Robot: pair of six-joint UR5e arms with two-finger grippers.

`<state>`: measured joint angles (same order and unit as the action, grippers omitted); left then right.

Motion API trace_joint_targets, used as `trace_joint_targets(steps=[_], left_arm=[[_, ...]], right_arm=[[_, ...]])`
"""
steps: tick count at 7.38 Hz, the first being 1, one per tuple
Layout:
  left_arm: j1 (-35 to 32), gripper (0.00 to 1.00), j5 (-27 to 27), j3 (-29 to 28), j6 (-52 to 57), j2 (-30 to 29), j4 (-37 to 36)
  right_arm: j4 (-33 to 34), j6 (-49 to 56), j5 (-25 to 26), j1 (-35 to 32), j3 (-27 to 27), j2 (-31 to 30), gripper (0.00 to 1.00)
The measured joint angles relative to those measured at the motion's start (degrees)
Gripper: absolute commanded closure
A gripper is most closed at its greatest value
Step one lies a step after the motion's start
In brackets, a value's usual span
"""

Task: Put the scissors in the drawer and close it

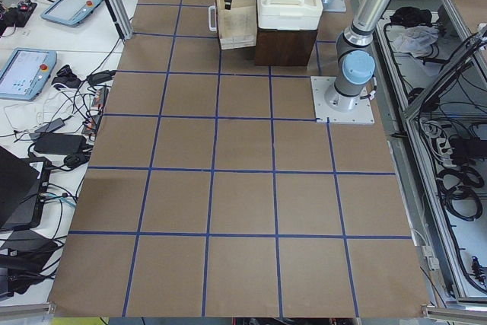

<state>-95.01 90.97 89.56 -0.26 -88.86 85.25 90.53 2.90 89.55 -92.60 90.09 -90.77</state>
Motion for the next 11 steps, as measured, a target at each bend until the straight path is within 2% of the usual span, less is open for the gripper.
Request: trace_joint_targets(steps=[6, 8, 11], left_arm=[[0.0, 0.0, 0.0, 0.0, 0.0, 0.04, 0.0], [0.0, 0.0, 0.0, 0.0, 0.0, 0.03, 0.0], [0.0, 0.0, 0.0, 0.0, 0.0, 0.0, 0.0]], right_arm=[[1.17, 2.6, 0.29, 0.29, 0.0, 0.67, 0.0], [4.5, 15.49, 0.34, 2.95, 0.0, 2.0, 0.0], [5.77, 46.7, -0.19, 12.2, 0.0, 4.81, 0.0]])
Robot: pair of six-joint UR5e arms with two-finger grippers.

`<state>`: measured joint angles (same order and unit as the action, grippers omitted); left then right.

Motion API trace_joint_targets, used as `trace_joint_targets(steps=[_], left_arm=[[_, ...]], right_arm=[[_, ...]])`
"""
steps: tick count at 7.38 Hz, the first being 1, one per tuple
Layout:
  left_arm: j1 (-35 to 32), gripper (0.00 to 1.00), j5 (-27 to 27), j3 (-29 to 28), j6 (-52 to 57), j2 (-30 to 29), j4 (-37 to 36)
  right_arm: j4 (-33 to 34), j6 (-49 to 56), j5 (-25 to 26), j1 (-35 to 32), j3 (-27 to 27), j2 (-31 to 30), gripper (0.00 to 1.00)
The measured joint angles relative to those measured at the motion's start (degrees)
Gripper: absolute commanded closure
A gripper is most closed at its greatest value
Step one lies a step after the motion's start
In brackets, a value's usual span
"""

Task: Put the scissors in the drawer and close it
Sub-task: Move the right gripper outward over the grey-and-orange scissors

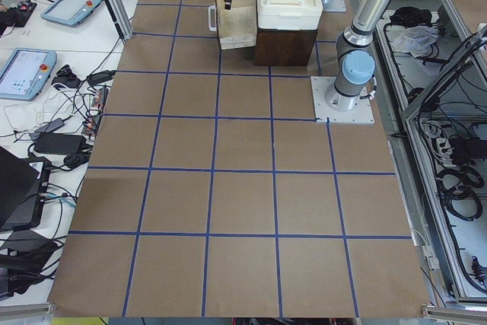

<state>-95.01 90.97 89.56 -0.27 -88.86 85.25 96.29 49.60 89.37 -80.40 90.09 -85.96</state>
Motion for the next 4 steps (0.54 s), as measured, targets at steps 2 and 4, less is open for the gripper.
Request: trace_joint_targets(steps=[2, 4], left_arm=[[0.0, 0.0, 0.0, 0.0, 0.0, -0.01, 0.0], [0.0, 0.0, 0.0, 0.0, 0.0, 0.01, 0.0]], right_arm=[[2.52, 21.56, 0.03, 4.66, 0.0, 3.34, 0.0], [8.52, 36.87, 0.28, 9.09, 0.0, 7.16, 0.0]])
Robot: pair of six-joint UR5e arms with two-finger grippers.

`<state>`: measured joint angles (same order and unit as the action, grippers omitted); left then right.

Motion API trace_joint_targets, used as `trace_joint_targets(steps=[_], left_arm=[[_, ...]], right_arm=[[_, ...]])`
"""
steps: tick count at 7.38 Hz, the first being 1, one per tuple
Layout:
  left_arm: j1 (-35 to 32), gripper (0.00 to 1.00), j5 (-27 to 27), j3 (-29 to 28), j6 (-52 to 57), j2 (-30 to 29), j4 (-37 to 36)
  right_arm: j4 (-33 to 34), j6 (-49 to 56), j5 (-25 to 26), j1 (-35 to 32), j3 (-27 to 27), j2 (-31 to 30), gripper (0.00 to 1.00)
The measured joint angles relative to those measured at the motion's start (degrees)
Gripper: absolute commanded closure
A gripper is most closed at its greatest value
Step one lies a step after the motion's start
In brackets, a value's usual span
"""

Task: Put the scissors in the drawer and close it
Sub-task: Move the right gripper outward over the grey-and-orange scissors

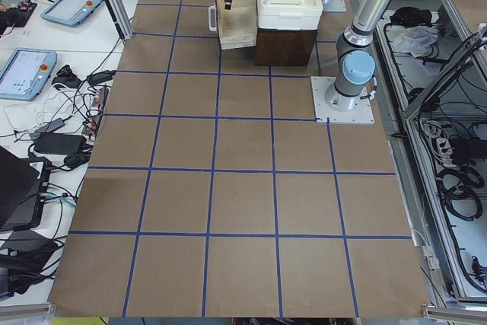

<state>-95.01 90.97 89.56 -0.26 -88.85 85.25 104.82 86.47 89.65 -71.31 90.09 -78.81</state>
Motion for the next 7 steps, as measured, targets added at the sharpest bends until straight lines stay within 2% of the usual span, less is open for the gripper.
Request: trace_joint_targets(steps=[2, 3, 7], left_arm=[[0.0, 0.0, 0.0, 0.0, 0.0, 0.01, 0.0], [0.0, 0.0, 0.0, 0.0, 0.0, 0.01, 0.0], [0.0, 0.0, 0.0, 0.0, 0.0, 0.0, 0.0]], right_arm=[[6.93, 13.57, 0.48, 1.77, -0.09, 4.02, 0.0], [8.19, 19.28, 0.48, 2.45, -0.2, 5.83, 0.0], [16.41, 33.12, -0.61, 5.61, -0.91, 13.43, 0.0]])
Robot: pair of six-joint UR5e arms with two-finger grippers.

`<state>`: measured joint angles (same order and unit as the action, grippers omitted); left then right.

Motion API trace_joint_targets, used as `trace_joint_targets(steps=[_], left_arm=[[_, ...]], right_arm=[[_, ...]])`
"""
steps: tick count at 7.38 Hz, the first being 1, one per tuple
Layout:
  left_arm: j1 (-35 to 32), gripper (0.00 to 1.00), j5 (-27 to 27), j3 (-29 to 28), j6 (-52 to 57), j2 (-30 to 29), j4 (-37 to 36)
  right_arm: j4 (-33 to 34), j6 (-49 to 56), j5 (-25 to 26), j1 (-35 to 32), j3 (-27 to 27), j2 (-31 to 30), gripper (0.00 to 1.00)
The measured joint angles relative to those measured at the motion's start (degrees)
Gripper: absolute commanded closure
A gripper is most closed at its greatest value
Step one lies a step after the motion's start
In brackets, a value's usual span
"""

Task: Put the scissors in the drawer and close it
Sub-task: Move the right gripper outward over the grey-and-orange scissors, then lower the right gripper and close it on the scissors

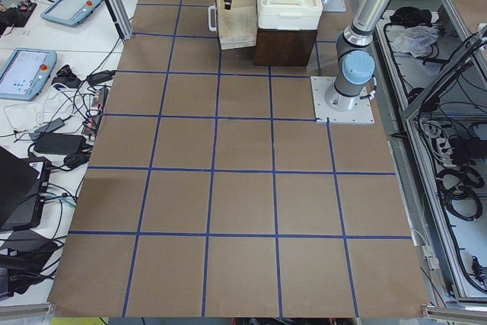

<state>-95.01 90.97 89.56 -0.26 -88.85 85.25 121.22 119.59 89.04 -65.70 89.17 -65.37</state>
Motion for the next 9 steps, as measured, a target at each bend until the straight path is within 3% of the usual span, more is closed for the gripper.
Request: trace_joint_targets(steps=[5, 9], left_arm=[[0.0, 0.0, 0.0, 0.0, 0.0, -0.01, 0.0], [0.0, 0.0, 0.0, 0.0, 0.0, -0.01, -0.02]], right_arm=[[3.98, 7.64, -1.77, 4.58, -2.31, 7.69, 0.0], [6.11, 8.04, -1.94, 5.55, -2.76, 10.25, 0.04]])
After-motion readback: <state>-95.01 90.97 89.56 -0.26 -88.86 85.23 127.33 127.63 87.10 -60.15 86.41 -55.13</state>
